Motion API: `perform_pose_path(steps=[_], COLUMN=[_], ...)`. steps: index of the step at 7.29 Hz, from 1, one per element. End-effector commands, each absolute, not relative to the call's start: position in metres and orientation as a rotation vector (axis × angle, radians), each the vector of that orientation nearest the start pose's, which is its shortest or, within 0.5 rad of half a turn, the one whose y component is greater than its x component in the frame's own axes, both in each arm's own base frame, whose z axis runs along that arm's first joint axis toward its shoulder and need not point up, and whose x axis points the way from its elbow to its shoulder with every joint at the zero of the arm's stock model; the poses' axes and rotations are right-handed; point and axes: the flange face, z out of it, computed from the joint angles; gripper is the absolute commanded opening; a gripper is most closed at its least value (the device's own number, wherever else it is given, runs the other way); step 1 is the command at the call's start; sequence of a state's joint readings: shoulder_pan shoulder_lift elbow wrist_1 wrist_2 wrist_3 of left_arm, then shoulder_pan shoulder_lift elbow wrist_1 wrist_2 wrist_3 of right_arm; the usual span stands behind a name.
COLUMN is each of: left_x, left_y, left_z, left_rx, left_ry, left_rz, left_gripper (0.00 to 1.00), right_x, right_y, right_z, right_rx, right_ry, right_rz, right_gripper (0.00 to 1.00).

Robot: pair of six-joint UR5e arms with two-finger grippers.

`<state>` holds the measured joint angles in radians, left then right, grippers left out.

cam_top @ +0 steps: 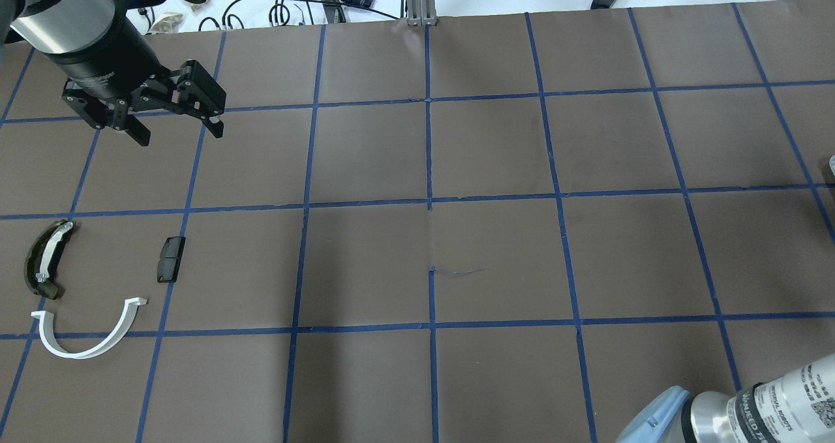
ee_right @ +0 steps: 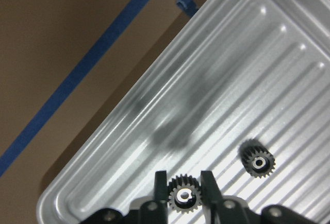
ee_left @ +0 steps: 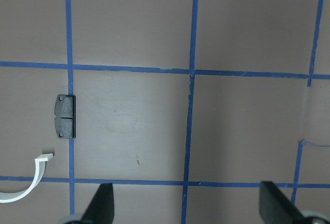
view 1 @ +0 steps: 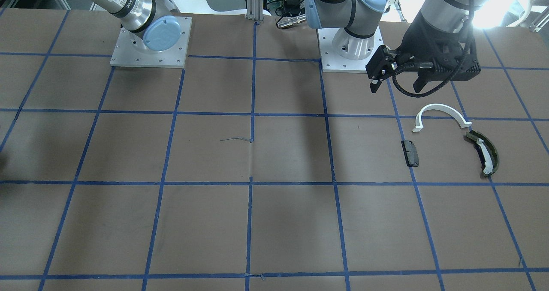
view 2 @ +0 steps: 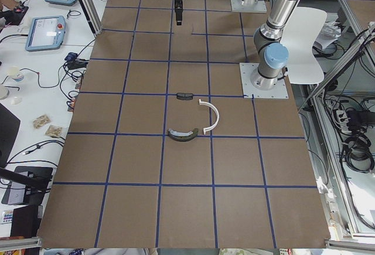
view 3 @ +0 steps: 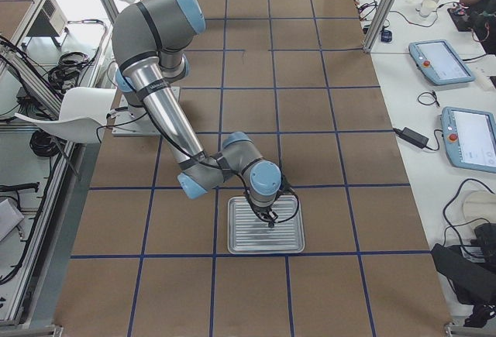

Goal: Place bearing gear from tray to pile

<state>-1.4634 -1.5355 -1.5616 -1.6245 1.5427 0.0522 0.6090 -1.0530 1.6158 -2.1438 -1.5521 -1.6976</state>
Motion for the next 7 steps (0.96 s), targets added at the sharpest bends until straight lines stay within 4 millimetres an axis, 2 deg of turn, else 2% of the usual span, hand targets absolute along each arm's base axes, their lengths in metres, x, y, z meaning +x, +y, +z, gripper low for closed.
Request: perform_pose_path(steps=[1,2,3,4,5,6,7], left_x=[-0.084,-0.084,-0.084,-0.084,-0.084,-0.084,-0.086], left_y=[-0.487,-0.487,-0.487,-0.487,-0.487,-0.487,-0.487], left_z=[0.504,0.504,0.504,0.504,0.504,0.504,0.504], left_rx=[-0.088,-0.088,-0.088,-0.088,-0.088,-0.088,-0.083], left_ry=[3.169,3.169,3.169,3.17,3.17,3.169,3.17], left_rz=[0.011,0.011,0.011,0.011,0.011,0.011,0.011], left_gripper=[1.0,1.0,1.0,1.0,1.0,1.0,1.0], right_x=[-0.386,-0.349,-0.293,-0.225,-0.162,-0.118,-0.057], right_y=[-0.512,-0.526,-0.551,-0.579,-0.596,-0.604,-0.613], right_z=[0.282,0.313,0.32,0.328,0.332,0.331,0.33], right_rx=[-1.039,-0.993,-0.961,-0.844,-0.802,-0.681,-0.596], right_ry=[2.978,3.028,3.004,3.032,3.036,3.045,3.046], right_rz=[-0.079,-0.109,-0.087,-0.092,-0.085,-0.064,-0.068], right_gripper=[0.08,0.08,0.08,0.08,0.08,0.08,0.08])
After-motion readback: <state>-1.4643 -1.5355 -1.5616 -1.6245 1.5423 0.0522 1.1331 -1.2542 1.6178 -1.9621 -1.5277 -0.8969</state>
